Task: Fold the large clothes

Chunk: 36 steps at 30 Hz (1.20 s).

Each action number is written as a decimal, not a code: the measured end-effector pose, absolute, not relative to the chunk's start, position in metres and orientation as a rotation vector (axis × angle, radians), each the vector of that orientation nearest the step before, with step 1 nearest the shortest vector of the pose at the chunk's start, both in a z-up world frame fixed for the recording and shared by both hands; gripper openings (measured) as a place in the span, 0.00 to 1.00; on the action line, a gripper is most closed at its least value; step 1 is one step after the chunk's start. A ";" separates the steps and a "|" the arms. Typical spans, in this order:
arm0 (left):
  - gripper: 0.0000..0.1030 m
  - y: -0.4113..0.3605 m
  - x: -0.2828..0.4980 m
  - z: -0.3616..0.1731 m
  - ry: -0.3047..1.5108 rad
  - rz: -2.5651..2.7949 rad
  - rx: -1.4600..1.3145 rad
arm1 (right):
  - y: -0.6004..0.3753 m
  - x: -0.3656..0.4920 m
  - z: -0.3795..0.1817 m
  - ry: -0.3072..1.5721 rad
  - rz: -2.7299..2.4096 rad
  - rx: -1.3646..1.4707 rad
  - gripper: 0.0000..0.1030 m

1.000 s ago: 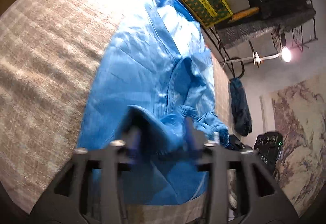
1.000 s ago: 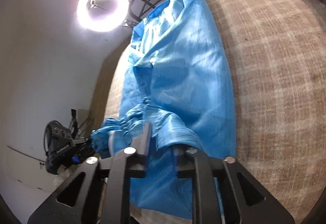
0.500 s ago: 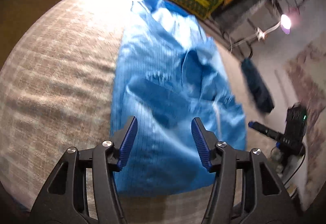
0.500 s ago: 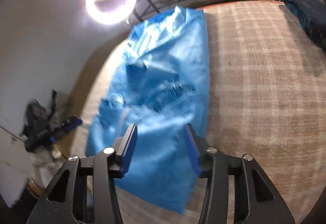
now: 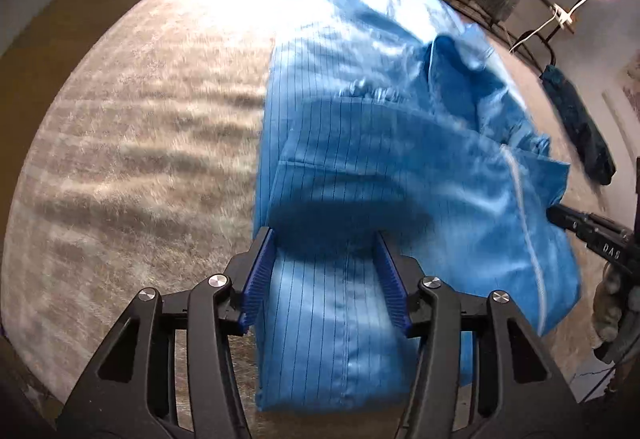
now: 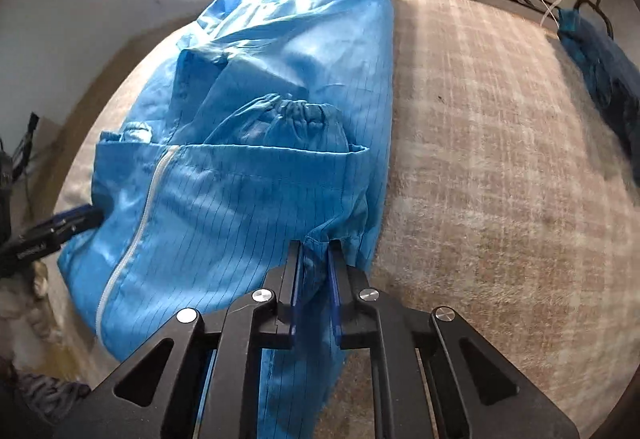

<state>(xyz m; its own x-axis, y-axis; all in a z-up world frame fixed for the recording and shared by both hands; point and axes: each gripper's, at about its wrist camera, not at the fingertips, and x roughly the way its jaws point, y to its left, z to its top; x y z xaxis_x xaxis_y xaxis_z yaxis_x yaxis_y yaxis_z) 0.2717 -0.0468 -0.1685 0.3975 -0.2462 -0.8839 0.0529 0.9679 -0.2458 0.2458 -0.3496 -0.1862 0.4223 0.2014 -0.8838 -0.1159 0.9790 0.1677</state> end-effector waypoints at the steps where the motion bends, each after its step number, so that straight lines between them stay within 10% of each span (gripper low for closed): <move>1: 0.52 -0.045 0.274 -0.163 1.140 -0.196 -0.192 | -0.351 0.245 -0.184 1.116 0.211 0.090 0.11; 12: 0.52 -0.022 0.347 -0.117 1.016 -0.322 -0.185 | -0.397 0.275 -0.134 0.926 0.278 0.116 0.14; 16: 0.52 -0.010 0.404 -0.135 1.056 -0.366 -0.266 | -0.414 0.320 -0.136 0.922 0.312 0.149 0.44; 36: 0.54 0.002 0.607 -0.242 1.065 -0.450 -0.535 | -0.445 0.541 -0.212 0.953 0.409 0.456 0.45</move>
